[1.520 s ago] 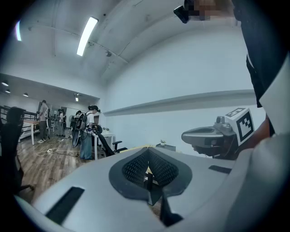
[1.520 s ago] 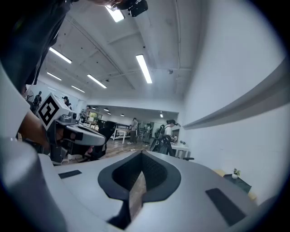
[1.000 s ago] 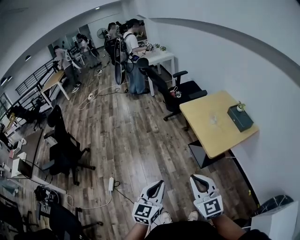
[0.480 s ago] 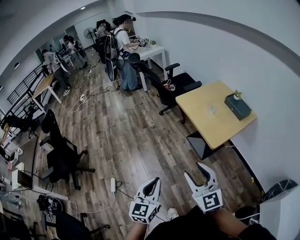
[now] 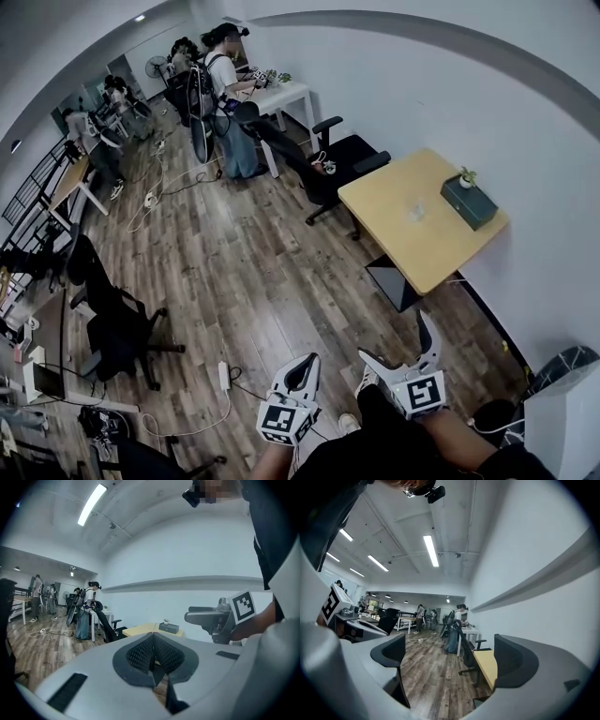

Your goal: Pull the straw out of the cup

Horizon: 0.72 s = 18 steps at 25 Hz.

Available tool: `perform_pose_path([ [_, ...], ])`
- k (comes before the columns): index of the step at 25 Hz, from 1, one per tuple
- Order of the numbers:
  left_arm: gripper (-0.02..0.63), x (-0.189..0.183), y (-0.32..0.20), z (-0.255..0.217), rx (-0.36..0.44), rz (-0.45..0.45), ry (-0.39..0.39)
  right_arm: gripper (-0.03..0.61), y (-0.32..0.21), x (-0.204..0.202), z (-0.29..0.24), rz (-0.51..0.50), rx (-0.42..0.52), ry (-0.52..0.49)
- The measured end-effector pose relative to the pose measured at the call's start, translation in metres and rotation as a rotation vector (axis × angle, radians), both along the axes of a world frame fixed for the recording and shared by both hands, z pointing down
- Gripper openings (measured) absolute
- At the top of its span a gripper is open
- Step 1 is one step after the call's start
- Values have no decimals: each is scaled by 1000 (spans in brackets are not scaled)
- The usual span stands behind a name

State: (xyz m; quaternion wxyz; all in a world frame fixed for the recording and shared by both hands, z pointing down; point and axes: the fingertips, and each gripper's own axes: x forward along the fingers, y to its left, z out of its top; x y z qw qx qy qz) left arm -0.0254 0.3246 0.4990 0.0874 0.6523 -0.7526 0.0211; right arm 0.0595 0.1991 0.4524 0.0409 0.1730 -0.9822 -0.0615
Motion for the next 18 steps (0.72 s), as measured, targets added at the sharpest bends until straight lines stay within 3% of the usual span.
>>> perform_pose_path([
  [18, 20, -49, -201, 18, -66, 183, -3, 595, -195, -36, 43, 195, -104, 11],
])
